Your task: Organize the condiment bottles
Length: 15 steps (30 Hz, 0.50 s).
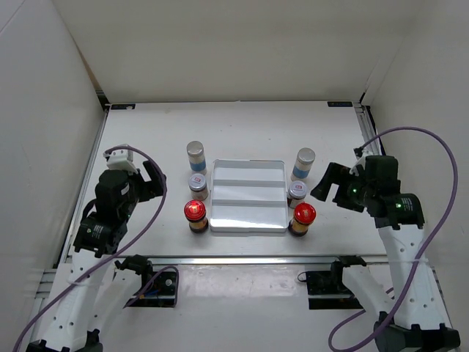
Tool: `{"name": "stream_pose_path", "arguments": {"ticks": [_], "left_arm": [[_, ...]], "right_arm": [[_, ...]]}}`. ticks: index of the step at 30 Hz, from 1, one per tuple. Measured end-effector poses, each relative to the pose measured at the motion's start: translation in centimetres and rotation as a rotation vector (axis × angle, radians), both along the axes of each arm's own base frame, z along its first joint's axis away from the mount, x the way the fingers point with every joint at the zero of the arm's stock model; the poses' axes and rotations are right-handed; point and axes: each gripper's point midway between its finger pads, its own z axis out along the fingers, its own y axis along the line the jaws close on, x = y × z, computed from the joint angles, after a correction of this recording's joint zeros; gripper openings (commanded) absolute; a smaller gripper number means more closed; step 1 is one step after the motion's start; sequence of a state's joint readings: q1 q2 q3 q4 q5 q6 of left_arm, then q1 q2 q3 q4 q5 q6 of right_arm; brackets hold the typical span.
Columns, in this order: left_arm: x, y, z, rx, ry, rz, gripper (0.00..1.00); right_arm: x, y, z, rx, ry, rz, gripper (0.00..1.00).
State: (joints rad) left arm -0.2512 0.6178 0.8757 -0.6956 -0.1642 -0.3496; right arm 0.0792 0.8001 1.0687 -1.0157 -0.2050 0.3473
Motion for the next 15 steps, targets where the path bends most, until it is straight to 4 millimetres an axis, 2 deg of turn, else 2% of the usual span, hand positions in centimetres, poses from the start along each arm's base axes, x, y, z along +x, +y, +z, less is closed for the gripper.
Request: {"name": "stream_pose_path", "arguments": {"ticks": [5,12,15], "left_arm": [[0.2,-0.1,-0.3,-0.004,0.012,0.003,0.99],[0.3,0.0,-0.5,-0.001,0.023,0.008,0.99],[0.4,-0.1,-0.7,0.0,0.029,0.009,0.99]], "right_arm": [[-0.6,0.9,-3.4,-0.04,0.128,0.0,0.98],[-0.2,2.3,-6.8,-0.193,0.252,-0.021,0.99],[0.0,2.6,-7.7,-0.25,0.269,-0.033,0.99]]}}
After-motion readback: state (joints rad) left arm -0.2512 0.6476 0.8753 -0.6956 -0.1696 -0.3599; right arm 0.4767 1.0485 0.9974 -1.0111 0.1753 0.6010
